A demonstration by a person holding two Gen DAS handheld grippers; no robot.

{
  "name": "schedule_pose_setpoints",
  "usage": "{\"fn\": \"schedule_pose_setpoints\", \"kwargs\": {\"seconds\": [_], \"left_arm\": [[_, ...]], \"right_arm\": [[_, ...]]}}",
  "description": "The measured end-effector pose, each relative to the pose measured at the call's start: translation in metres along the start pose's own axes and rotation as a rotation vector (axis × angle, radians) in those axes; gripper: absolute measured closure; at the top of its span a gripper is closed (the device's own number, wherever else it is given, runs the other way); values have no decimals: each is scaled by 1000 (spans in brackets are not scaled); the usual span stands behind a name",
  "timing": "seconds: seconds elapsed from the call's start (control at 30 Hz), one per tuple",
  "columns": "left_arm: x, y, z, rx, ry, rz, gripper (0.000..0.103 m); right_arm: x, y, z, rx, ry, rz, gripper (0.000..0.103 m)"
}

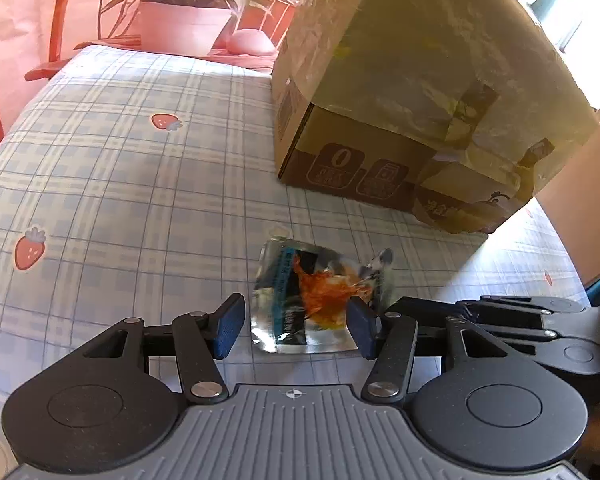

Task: Organize snacks
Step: 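Close the right gripper on the clear printed packet while the left gripper also grips it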

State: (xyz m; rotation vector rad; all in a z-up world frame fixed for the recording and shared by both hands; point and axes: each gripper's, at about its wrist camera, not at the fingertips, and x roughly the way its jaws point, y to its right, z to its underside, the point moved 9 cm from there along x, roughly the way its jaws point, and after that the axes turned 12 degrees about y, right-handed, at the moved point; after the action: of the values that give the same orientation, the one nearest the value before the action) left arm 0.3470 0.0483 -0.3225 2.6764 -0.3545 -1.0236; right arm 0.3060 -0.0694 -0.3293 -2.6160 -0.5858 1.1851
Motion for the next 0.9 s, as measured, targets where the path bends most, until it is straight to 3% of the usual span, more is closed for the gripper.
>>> {"fn": "schedule_pose_setpoints", "kwargs": {"seconds": [0.27, 0.33, 0.4, 0.5, 0.9], "left_arm": [[1, 2, 2, 15, 17, -9, 46], [1, -1, 1, 15, 18, -19, 64], [0, -7, 0, -18, 13, -14, 71], [-1, -9, -1, -70, 5, 21, 72], [-2, 0, 2, -67, 2, 32, 72]], "right_arm": [[-5, 1, 3, 38, 23, -26, 95], [-6, 1, 2, 45, 35, -26, 95], [-9, 3, -2, 57, 53, -24, 95], [-14, 5, -8, 79, 76, -34, 95], [-25, 0, -18, 90, 104, -52, 95]]}}
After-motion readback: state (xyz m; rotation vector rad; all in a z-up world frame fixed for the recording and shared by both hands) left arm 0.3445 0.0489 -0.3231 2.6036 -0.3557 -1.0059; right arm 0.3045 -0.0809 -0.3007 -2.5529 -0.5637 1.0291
